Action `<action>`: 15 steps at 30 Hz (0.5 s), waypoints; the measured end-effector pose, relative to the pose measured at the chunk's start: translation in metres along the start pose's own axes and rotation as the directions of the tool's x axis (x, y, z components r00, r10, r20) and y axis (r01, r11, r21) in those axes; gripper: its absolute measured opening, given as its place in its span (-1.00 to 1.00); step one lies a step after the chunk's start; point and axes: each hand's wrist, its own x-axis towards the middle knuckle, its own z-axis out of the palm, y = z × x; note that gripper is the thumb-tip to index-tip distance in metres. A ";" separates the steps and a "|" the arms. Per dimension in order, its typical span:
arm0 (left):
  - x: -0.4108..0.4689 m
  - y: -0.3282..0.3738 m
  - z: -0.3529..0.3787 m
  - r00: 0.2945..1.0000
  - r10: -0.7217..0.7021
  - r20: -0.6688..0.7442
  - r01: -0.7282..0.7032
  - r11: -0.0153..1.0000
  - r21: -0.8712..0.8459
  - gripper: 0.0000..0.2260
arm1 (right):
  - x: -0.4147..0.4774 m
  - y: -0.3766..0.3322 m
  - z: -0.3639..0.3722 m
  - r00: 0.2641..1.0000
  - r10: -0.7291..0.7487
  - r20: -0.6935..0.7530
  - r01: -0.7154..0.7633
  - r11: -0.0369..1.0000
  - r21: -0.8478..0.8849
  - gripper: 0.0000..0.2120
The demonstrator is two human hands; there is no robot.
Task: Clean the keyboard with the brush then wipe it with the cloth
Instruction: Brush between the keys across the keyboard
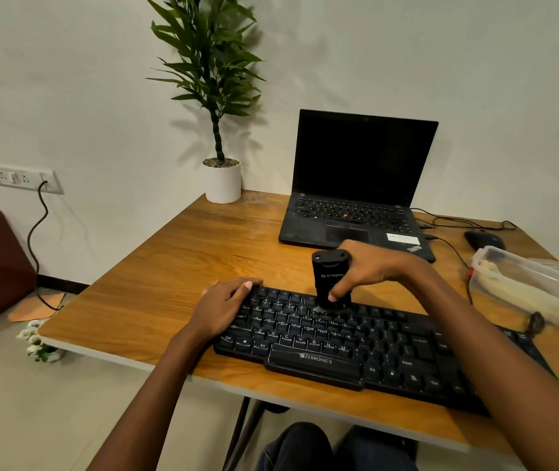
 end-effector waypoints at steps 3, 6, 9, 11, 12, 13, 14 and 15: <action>0.000 0.000 0.000 1.000 0.004 -0.004 -0.004 1.000 0.005 -0.53 | 0.004 -0.002 0.004 0.997 -0.017 -0.069 0.021 0.998 0.056 -0.79; 0.000 0.001 0.000 1.000 0.007 -0.002 -0.007 1.000 0.013 -0.52 | 0.000 0.000 0.012 0.998 0.004 -0.056 0.000 0.997 0.073 -0.77; 0.000 0.001 0.000 1.000 0.002 -0.003 -0.002 1.000 0.003 -0.52 | 0.001 0.001 0.001 1.000 0.018 0.018 -0.018 1.000 -0.016 -0.79; 0.000 0.000 -0.001 1.000 0.008 -0.005 -0.008 1.000 0.003 -0.52 | 0.003 -0.005 0.003 0.999 0.000 -0.042 0.000 1.000 0.016 -0.82; 0.000 0.001 -0.001 1.000 0.012 -0.007 -0.012 1.000 0.001 -0.53 | 0.004 -0.005 0.007 0.997 -0.009 -0.079 0.013 0.999 0.050 -0.80; -0.001 0.002 -0.001 1.000 0.014 -0.008 -0.014 1.000 -0.002 -0.53 | 0.003 -0.003 0.012 0.996 0.000 -0.093 0.007 0.998 0.069 -0.76; -0.001 0.002 -0.001 1.000 0.016 -0.010 -0.016 1.000 -0.001 -0.53 | 0.000 -0.004 0.015 0.995 0.018 -0.095 -0.011 0.997 0.074 -0.74; -0.002 0.003 -0.001 1.000 0.017 -0.011 -0.017 1.000 0.003 -0.55 | -0.003 -0.005 0.016 0.997 0.037 -0.061 -0.033 0.997 0.070 -0.76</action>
